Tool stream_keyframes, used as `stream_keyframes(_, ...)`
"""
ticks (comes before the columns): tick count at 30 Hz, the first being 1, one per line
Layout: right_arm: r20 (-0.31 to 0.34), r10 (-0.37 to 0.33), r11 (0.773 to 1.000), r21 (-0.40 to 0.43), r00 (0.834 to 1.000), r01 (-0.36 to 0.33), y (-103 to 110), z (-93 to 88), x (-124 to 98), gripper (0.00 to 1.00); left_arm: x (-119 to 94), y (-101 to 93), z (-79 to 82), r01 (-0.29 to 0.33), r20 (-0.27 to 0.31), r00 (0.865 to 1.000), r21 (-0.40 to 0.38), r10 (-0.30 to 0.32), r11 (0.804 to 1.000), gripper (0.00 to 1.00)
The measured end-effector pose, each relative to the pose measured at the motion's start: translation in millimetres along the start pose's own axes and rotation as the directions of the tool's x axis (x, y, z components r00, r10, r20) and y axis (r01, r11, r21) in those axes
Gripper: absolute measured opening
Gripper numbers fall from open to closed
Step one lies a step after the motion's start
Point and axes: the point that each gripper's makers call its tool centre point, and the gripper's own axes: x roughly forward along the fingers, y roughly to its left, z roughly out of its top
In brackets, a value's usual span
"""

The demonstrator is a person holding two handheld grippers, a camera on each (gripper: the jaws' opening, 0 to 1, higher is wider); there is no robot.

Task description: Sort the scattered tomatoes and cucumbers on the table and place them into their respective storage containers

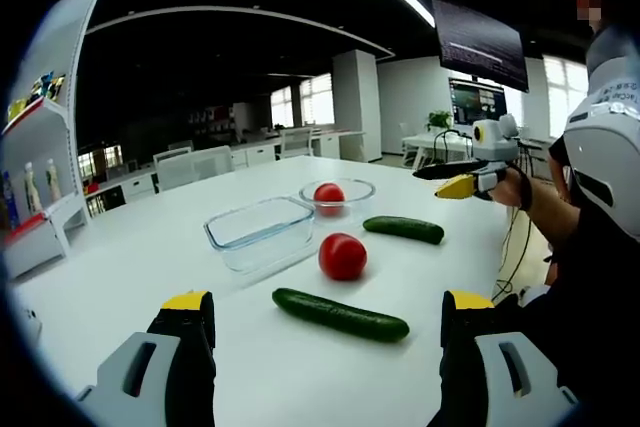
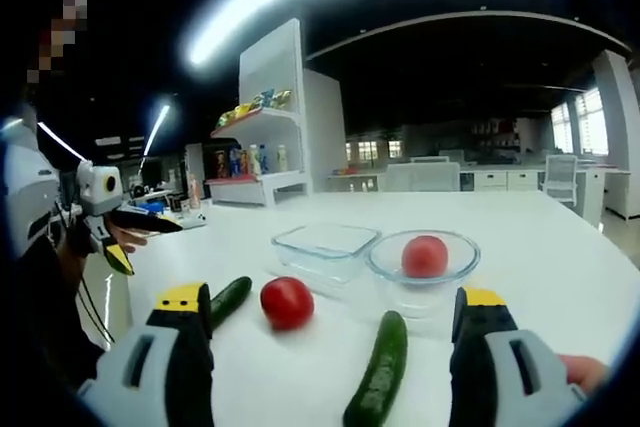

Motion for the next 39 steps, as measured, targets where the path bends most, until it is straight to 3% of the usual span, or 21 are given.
stream_keyframes(15,-0.051,0.090,0.996,-0.013,0.995,-0.090,29,-16.9,35,0.95,-7,2.9,1.8,-0.017,0.004,1.000,0.009,0.017,1.000,0.94)
stream_keyframes(29,-0.111,0.174,0.984,-0.026,0.978,-0.178,63,-35.6,64,0.93,-11,6.4,-0.1,-0.024,0.007,1.000,0.004,0.024,1.000,0.94)
stream_keyframes(39,-0.152,0.205,0.977,-0.027,0.967,-0.212,76,-54.7,90,0.89,-11,6.2,-1.4,-0.022,0.010,1.000,0.004,0.022,1.000,0.94)
